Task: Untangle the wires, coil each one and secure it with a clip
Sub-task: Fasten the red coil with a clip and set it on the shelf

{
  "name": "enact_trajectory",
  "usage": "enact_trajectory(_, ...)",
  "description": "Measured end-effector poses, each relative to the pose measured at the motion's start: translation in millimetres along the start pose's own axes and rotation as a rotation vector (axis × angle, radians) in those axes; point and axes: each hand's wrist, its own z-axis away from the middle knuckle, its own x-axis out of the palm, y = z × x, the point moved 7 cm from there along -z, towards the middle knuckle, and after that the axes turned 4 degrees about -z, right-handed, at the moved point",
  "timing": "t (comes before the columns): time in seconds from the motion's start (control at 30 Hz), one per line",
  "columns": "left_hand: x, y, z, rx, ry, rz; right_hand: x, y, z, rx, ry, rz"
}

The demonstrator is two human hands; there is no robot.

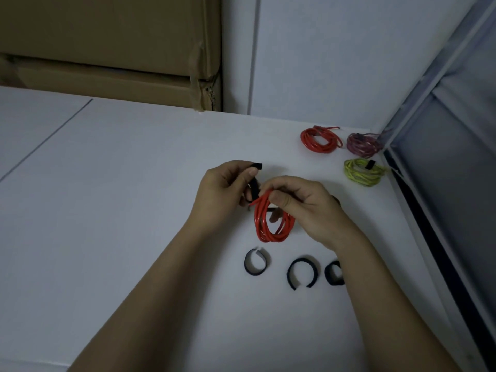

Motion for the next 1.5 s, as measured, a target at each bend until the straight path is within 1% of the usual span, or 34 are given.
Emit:
enact_trajectory(0.1, -1.1, -0.3, 0.4, -0.011, 0.007, 0.003, -1.7, 3.8, -0.4, 0.030, -0.013, 0.010)
enact_trajectory(0.2, 0.9, -1.1, 2.0, -0.027, -0.009, 0.012, -6.5, 7.7, -3.0, 0.026, 0.050, 0.005)
enact_trajectory(0.27, 3.0, 0.0, 3.5, -0.015, -0.020, -0.002, -7.6, 7.6, -3.6, 0.008, 0.095, 0.072)
enact_trajectory(0.33, 3.7, 1.6, 4.6, -0.007, -0.023, -0.008, -6.3, 6.9, -3.4, -0.007, 0.135, 0.088)
enact_trajectory(0.5, 3.2, 2.9, 6.1, -0.016, -0.022, -0.005, -2.5, 6.1, -3.3, -0.004, 0.166, 0.089)
enact_trajectory(0.6, 4.2, 2.9, 6.5, -0.015, -0.018, -0.005, -5.6, 4.8, -2.6, -0.008, 0.228, 0.106)
enact_trajectory(0.7, 4.2, 5.3, 7.5, -0.014, -0.018, 0.043, -7.6, 3.0, -0.8, -0.012, 0.292, 0.118)
enact_trajectory(0.77, 2.9, 6.9, 8.0, -0.024, -0.025, 0.093, -6.1, 1.0, 0.0, -0.010, 0.296, 0.117)
enact_trajectory(0.83, 2.4, 7.1, 7.9, -0.051, -0.048, 0.140, -4.7, -0.9, 0.6, -0.012, 0.302, 0.116)
enact_trajectory(1.0, 4.7, 9.8, 10.3, -0.088, -0.134, 0.244, -12.3, -3.0, 2.3, -0.032, 0.378, 0.100)
enact_trajectory(1.1, 6.7, 9.7, 13.0, -0.104, -0.184, 0.287, -11.6, -2.8, 3.6, -0.017, 0.346, 0.017)
enact_trajectory(1.23, 5.1, 5.7, 13.4, -0.149, -0.180, 0.328, -8.1, 0.9, 4.8, 0.020, 0.293, -0.128)
enact_trajectory(1.33, 6.0, 5.3, 13.9, -0.169, -0.179, 0.368, -8.8, 0.6, 5.4, 0.034, 0.290, -0.218)
enact_trajectory(1.5, 5.6, 6.4, 15.1, -0.149, -0.220, 0.351, -9.6, 9.1, 5.1, 0.111, 0.331, -0.310)
